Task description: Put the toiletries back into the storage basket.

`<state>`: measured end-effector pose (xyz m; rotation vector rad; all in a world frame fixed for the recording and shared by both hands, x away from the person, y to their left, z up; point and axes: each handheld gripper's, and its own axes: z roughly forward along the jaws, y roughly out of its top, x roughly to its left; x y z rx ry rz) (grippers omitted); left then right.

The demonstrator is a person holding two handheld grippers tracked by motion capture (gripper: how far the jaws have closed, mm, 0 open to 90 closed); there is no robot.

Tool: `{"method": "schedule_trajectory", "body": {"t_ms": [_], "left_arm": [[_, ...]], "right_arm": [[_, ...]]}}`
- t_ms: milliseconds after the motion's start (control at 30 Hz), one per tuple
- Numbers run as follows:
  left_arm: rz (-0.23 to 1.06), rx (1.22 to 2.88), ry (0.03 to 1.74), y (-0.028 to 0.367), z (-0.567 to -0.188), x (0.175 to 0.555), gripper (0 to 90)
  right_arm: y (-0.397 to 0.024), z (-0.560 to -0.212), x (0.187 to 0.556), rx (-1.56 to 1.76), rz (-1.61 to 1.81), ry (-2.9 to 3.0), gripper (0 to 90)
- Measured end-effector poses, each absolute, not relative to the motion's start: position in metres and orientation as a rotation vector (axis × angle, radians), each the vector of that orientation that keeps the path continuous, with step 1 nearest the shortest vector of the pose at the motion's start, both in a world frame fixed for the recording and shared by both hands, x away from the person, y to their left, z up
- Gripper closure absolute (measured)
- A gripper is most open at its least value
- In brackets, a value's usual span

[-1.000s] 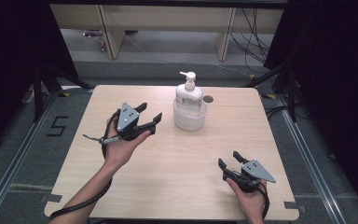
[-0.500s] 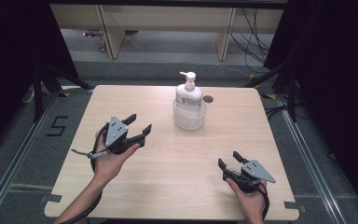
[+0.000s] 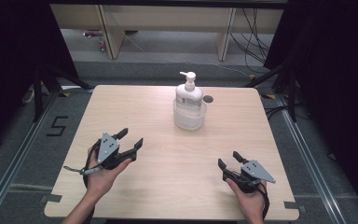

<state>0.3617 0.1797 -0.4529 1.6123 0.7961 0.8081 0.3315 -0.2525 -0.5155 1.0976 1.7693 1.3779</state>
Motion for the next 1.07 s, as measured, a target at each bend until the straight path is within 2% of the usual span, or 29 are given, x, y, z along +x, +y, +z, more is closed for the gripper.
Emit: {"method": "schedule_trajectory", "body": {"t_ms": [700, 1067], "left_arm": [[0.842, 1.593, 0.906, 0.218, -0.516, 0.349, 34.0], [0.855, 1.569, 0.933, 0.227, -0.524, 0.347, 34.5]], "right_arm": [[-0.252, -0.516, 0.332, 1.093, 1.386, 1.768, 32.2], [-0.253, -0.515, 0.333, 1.090, 1.384, 1.790, 32.0]]}}
